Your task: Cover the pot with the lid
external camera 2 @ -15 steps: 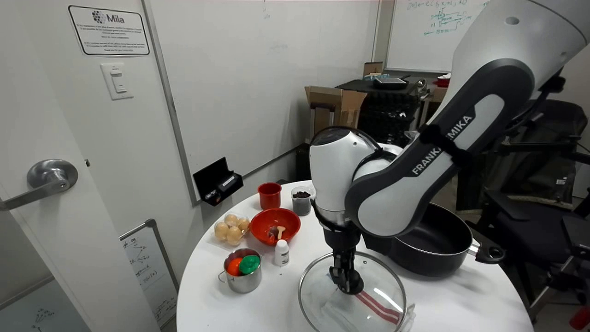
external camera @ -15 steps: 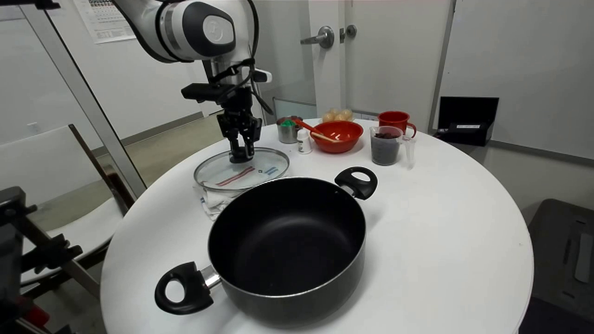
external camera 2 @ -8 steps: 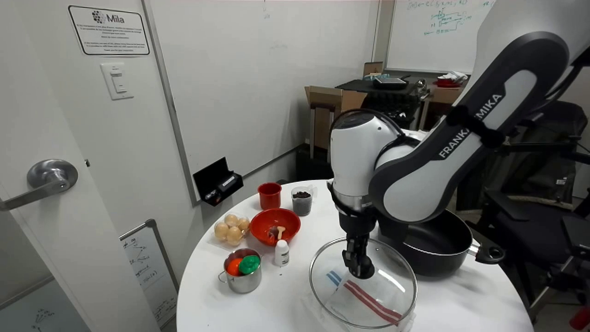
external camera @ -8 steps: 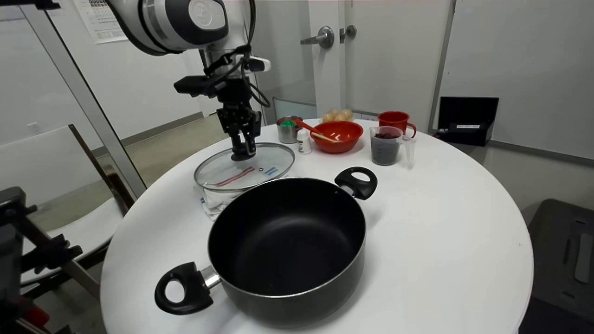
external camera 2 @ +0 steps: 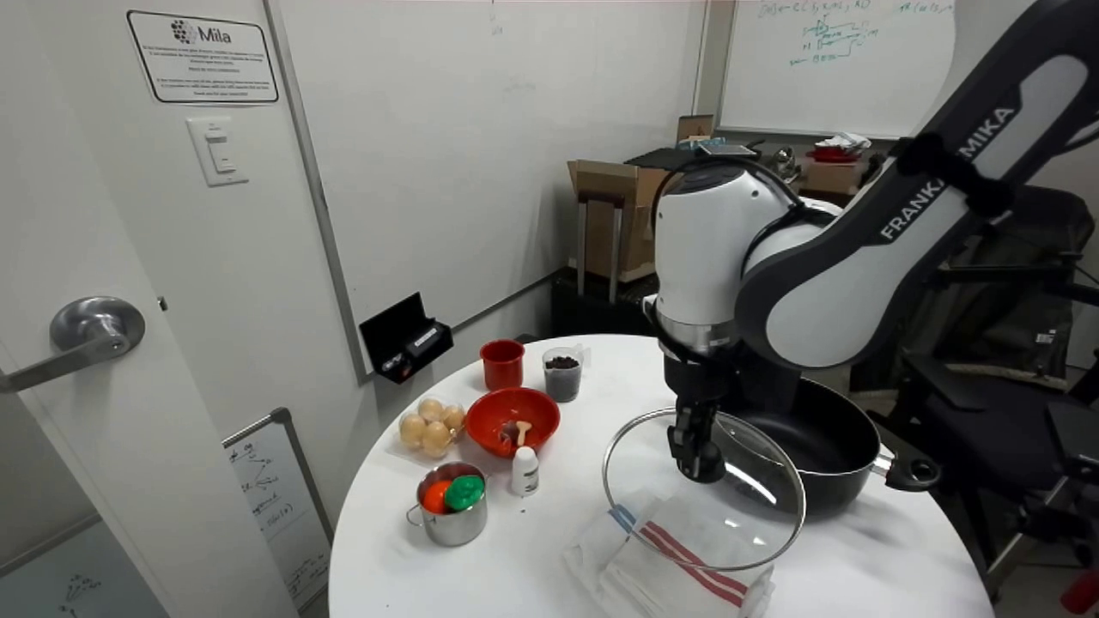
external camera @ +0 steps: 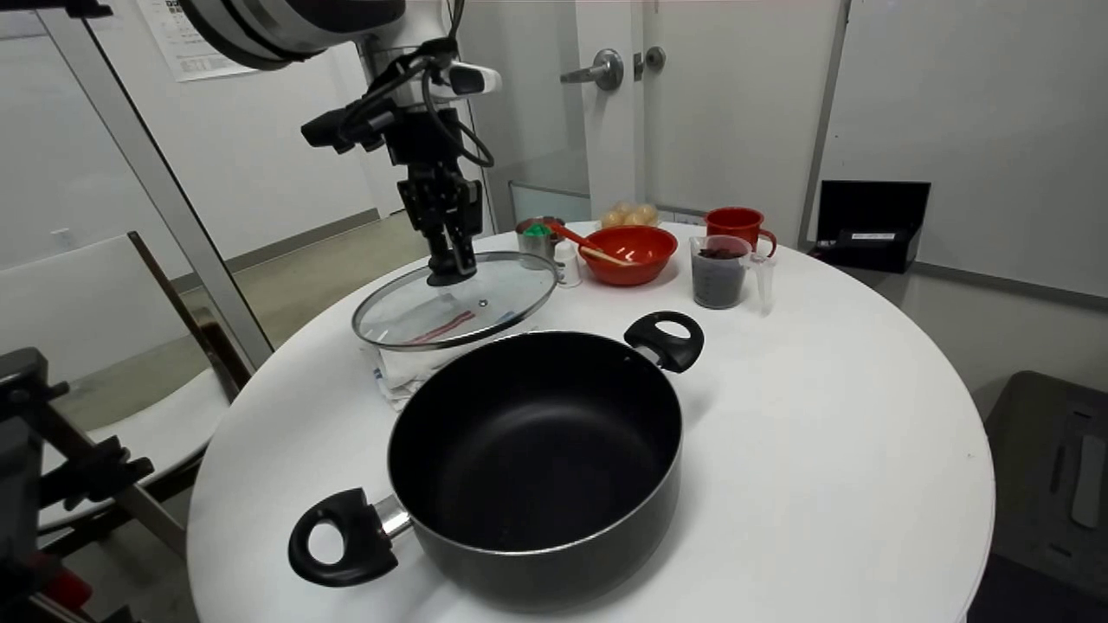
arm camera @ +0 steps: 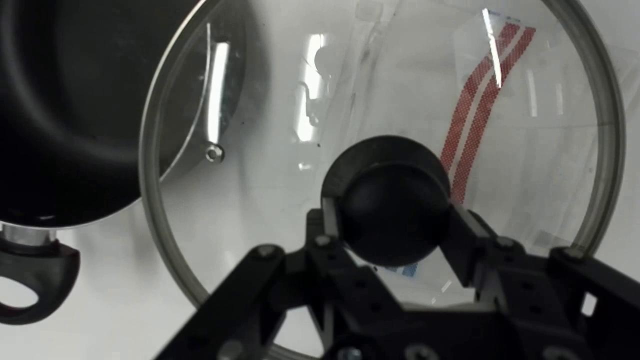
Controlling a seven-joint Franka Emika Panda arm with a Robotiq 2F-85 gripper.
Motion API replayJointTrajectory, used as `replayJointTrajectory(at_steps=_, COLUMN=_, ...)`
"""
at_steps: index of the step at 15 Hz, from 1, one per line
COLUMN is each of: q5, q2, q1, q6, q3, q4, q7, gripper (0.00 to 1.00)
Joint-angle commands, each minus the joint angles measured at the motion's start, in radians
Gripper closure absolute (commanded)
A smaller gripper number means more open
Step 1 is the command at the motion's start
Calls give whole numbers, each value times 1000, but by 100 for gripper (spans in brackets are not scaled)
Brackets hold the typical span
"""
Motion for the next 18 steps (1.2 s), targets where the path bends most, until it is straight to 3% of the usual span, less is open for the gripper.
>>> replayJointTrajectory(at_steps=1, q5=-10, q2=-77, q1=-2, q6=17, q3=-19, q4=-81, q7=33, gripper=74)
replayJointTrajectory(at_steps=18, q5=165, q2=-143, q1=-254, q6=186, q3=15, q4=-271, q7=-51, gripper=74)
